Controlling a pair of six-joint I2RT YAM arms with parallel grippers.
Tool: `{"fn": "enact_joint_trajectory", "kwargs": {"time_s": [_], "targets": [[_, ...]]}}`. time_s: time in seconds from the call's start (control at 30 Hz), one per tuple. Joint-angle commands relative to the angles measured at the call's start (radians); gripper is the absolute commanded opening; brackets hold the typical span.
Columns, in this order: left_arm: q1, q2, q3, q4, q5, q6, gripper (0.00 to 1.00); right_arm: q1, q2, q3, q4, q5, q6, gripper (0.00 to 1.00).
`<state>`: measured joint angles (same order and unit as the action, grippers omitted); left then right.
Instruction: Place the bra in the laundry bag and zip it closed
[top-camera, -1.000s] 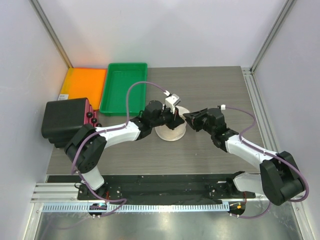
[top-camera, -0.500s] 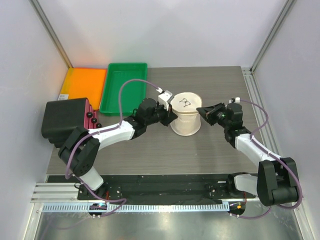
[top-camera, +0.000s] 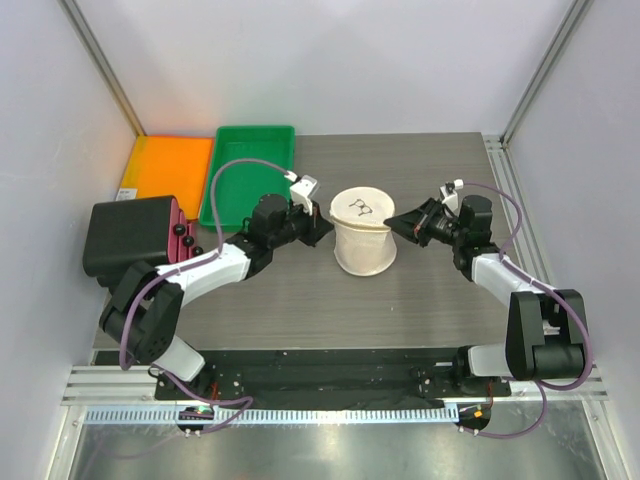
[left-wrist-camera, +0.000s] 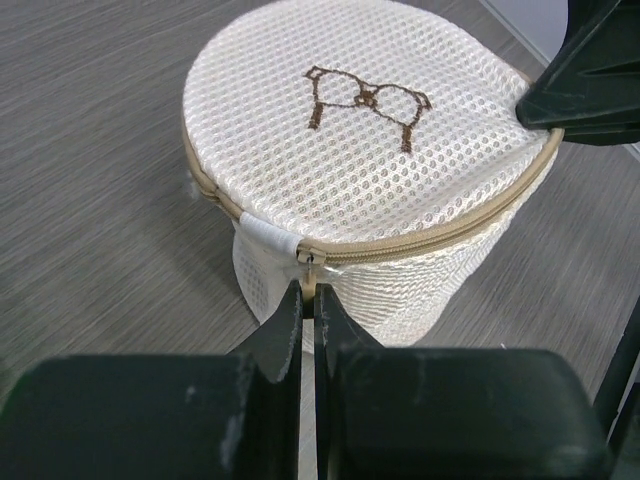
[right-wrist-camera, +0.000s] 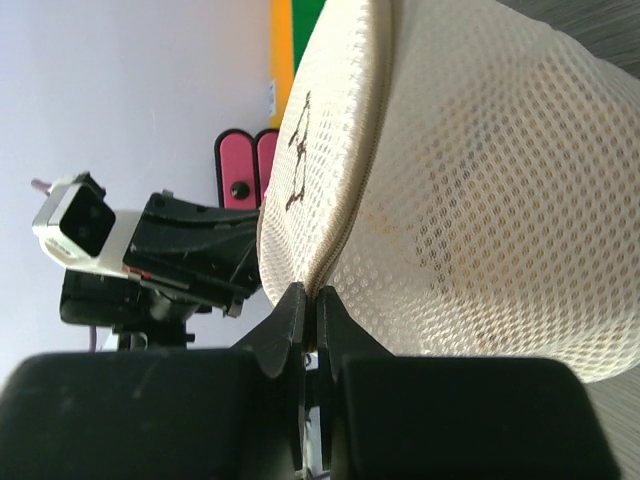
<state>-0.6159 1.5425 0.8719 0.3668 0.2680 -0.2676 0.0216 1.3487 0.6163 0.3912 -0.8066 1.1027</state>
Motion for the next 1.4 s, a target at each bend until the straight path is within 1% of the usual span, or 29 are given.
{"fn": "enact_joint_trajectory", "kwargs": {"time_s": [0.0, 0.07, 0.33, 0.43, 0.5, 0.53, 0.57, 0.6, 0.67, 0.73, 0.77, 0.8, 0.83, 0.87, 0.9, 0.93, 0.97, 1.0, 1.03, 1.07, 1.1, 1.13, 1.2, 1.23, 1.27, 1.3, 1.37], "targets": [[0.042, -0.056, -0.014, 0.066, -0.004, -0.004, 0.00, -0.009, -0.006, 0.028, 0.057, -0.158, -0.067, 0.01], [0.050, -0.058, -0.017, 0.070, 0.014, -0.012, 0.00, -0.035, -0.008, 0.025, 0.057, -0.167, -0.070, 0.01], [0.050, -0.067, -0.031, 0.096, 0.040, -0.015, 0.00, -0.038, -0.011, 0.023, 0.072, -0.198, -0.078, 0.01], [0.050, -0.065, -0.030, 0.092, 0.022, -0.015, 0.00, -0.040, -0.008, 0.036, 0.064, -0.200, -0.093, 0.01], [0.051, -0.055, -0.016, 0.075, -0.001, -0.025, 0.00, -0.040, 0.007, 0.065, 0.005, -0.168, -0.124, 0.01], [0.053, -0.051, -0.010, 0.064, -0.006, -0.033, 0.00, -0.040, 0.018, 0.072, 0.009, -0.161, -0.125, 0.01], [0.056, -0.047, -0.001, 0.058, -0.006, -0.041, 0.10, -0.038, 0.029, 0.079, 0.058, -0.152, -0.097, 0.01], [0.056, -0.045, 0.001, 0.063, 0.003, -0.047, 0.24, -0.037, 0.050, 0.089, 0.089, -0.146, -0.072, 0.01], [0.056, -0.054, -0.022, 0.084, 0.002, -0.056, 0.47, -0.032, 0.069, 0.103, 0.159, -0.122, -0.023, 0.02], [0.056, -0.083, -0.046, 0.129, -0.012, -0.056, 0.54, -0.022, 0.093, 0.135, 0.160, -0.076, -0.026, 0.06], [0.054, -0.093, -0.069, 0.139, -0.021, -0.061, 0.55, -0.022, 0.102, 0.144, 0.146, -0.063, -0.032, 0.08], [0.056, -0.102, -0.082, 0.173, -0.029, -0.070, 0.57, -0.002, 0.109, 0.158, 0.144, -0.048, -0.043, 0.13], [0.056, -0.108, -0.092, 0.196, -0.012, -0.087, 0.59, 0.007, 0.118, 0.163, 0.140, -0.030, -0.055, 0.16], [0.056, -0.108, -0.106, 0.220, 0.006, -0.111, 0.59, 0.011, 0.119, 0.165, 0.100, -0.013, -0.069, 0.19], [0.054, -0.105, -0.112, 0.259, 0.013, -0.133, 0.59, 0.011, 0.119, 0.169, 0.065, 0.004, -0.125, 0.29], [0.053, -0.104, -0.116, 0.274, 0.014, -0.149, 0.59, 0.014, 0.109, 0.174, 0.013, 0.047, -0.167, 0.34], [0.044, -0.102, -0.125, 0.302, 0.005, -0.169, 0.59, 0.018, 0.099, 0.197, -0.143, 0.081, -0.217, 0.44], [0.035, -0.105, -0.131, 0.313, -0.010, -0.177, 0.59, 0.037, 0.083, 0.215, -0.251, 0.222, -0.351, 0.49], [0.013, -0.119, -0.142, 0.319, -0.053, -0.183, 0.60, 0.050, 0.043, 0.235, -0.484, 0.316, -0.409, 0.55], [-0.001, -0.130, -0.146, 0.333, -0.068, -0.192, 0.59, 0.066, 0.014, 0.264, -0.567, 0.404, -0.461, 0.72], [-0.016, -0.143, -0.154, 0.337, -0.093, -0.200, 0.59, 0.104, -0.014, 0.272, -0.634, 0.502, -0.516, 0.99], [-0.048, -0.162, -0.174, 0.349, -0.148, -0.212, 0.59, 0.119, -0.084, 0.273, -0.734, 0.641, -0.538, 1.00], [-0.085, -0.223, -0.209, 0.379, -0.209, -0.261, 0.60, 0.150, -0.158, 0.247, -0.794, 0.737, -0.584, 1.00], [-0.125, -0.245, -0.247, 0.398, -0.236, -0.281, 0.60, 0.178, -0.202, 0.240, -0.858, 0.801, -0.589, 1.00], [-0.146, -0.296, -0.269, 0.405, -0.306, -0.303, 0.61, 0.193, -0.276, 0.217, -0.882, 0.848, -0.589, 1.00], [-0.166, -0.320, -0.292, 0.411, -0.334, -0.362, 0.65, 0.208, -0.322, 0.197, -0.897, 0.860, -0.584, 1.00], [-0.220, -0.372, -0.370, 0.437, -0.368, -0.432, 0.68, 0.271, -0.425, 0.122, -0.910, 0.853, -0.546, 1.00]]}}
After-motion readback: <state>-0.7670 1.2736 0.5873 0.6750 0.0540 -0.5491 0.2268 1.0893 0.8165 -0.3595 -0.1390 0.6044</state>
